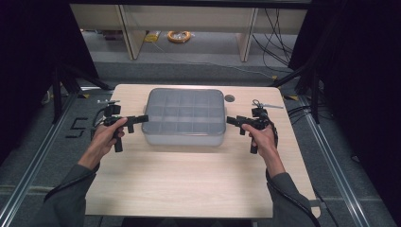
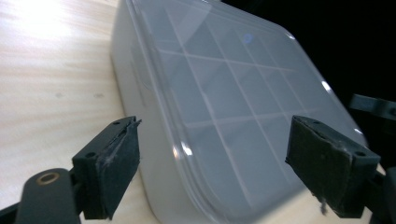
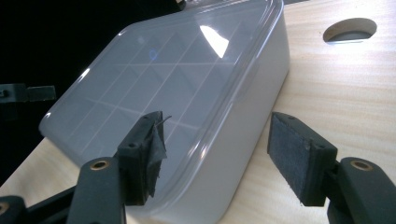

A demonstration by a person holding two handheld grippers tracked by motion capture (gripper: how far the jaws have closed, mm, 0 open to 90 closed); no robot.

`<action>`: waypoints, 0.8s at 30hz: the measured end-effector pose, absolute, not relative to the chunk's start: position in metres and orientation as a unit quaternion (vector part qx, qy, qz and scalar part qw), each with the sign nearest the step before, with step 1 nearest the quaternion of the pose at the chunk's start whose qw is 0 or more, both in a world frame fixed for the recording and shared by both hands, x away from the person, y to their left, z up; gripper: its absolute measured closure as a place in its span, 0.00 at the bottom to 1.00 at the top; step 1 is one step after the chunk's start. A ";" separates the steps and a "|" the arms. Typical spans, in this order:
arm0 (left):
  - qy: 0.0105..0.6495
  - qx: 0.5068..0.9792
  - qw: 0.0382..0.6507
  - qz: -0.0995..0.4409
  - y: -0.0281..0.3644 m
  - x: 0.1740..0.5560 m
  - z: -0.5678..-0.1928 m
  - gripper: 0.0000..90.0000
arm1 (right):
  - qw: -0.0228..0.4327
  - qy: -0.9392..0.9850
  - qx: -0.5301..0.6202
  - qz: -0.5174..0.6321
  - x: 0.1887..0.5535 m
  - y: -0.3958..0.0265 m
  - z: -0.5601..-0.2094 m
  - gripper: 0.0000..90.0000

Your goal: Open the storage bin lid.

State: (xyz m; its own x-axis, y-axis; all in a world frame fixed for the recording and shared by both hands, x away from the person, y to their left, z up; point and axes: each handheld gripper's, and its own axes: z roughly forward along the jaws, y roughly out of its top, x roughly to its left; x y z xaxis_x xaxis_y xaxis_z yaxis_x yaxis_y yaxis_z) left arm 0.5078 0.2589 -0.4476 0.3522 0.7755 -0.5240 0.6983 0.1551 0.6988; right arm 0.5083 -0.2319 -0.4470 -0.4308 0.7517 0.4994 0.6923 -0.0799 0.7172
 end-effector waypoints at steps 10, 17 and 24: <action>0.583 0.649 0.487 0.041 0.250 0.537 -0.454 0.23 | 0.045 0.684 0.521 0.509 0.529 -0.232 -0.452 0.44; 0.586 0.652 0.480 0.040 0.244 0.550 -0.456 0.25 | 0.024 0.673 0.542 0.503 0.533 -0.226 -0.449 0.46; 0.588 0.654 0.475 0.035 0.240 0.560 -0.461 0.26 | 0.038 0.680 0.530 0.504 0.545 -0.222 -0.458 0.50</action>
